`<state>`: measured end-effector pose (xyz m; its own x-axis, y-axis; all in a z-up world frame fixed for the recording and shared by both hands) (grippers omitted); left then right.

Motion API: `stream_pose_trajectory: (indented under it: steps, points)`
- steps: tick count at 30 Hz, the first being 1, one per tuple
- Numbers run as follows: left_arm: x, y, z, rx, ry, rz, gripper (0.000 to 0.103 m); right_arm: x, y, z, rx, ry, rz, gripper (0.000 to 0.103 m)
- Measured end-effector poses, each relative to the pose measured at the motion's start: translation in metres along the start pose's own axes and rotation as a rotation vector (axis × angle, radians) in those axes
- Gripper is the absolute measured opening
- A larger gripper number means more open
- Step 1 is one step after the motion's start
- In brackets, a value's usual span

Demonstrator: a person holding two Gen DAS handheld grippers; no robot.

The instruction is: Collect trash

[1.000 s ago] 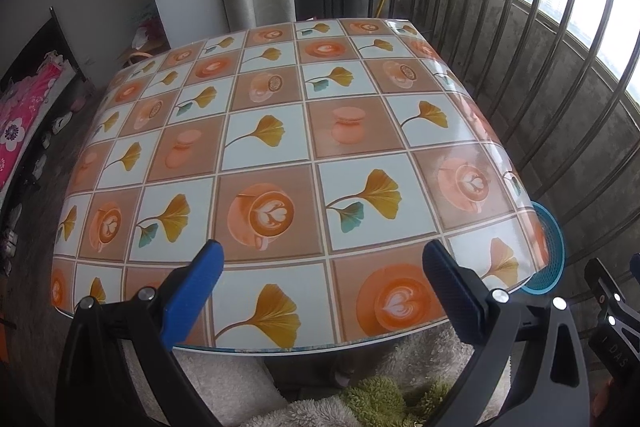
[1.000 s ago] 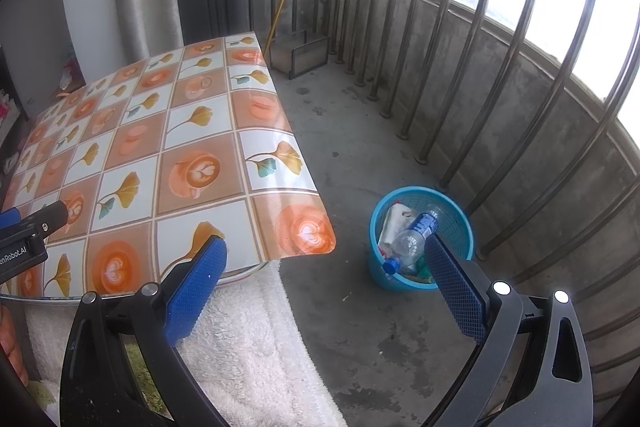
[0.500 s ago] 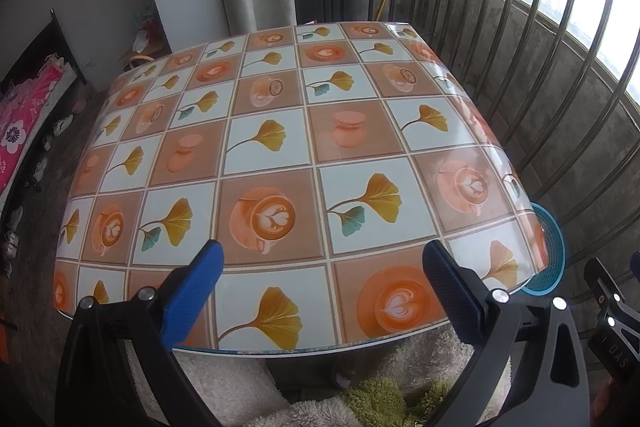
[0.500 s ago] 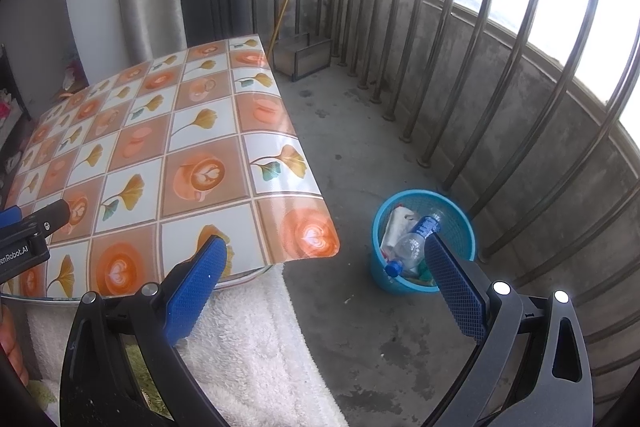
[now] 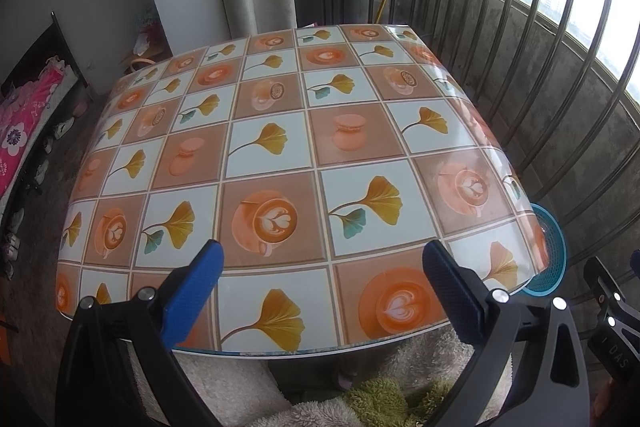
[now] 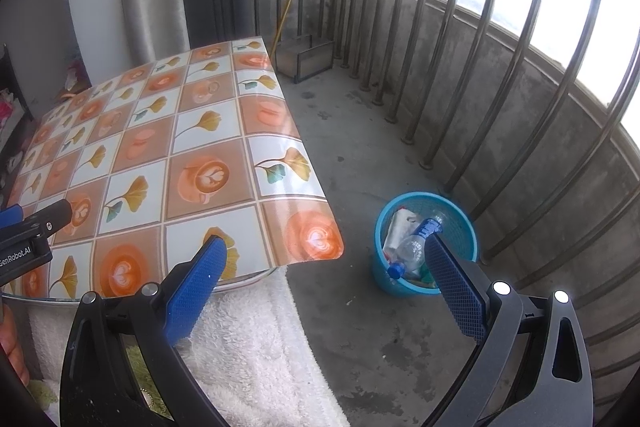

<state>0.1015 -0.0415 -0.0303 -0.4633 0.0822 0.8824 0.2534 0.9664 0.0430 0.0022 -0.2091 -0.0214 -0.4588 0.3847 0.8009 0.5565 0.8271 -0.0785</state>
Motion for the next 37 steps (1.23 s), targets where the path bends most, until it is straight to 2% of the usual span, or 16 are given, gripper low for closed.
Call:
stream_pose_trajectory:
  steps: [37]
  points:
    - [0.0018,0.0023,-0.0014,0.004,0.003,0.0,0.097,0.0,-0.0005,0.0013,-0.004,-0.001,-0.002,0.095]
Point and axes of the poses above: each gripper's, at about its wrist camera, not at the fingertips, and x roughly against the way its jaws point, y to its left, z to its underside, the point moved 8 cm from there along -x, roughly the way its jaws point, and after that the axes turned 8 degrees about y, right-handed, at the moved point
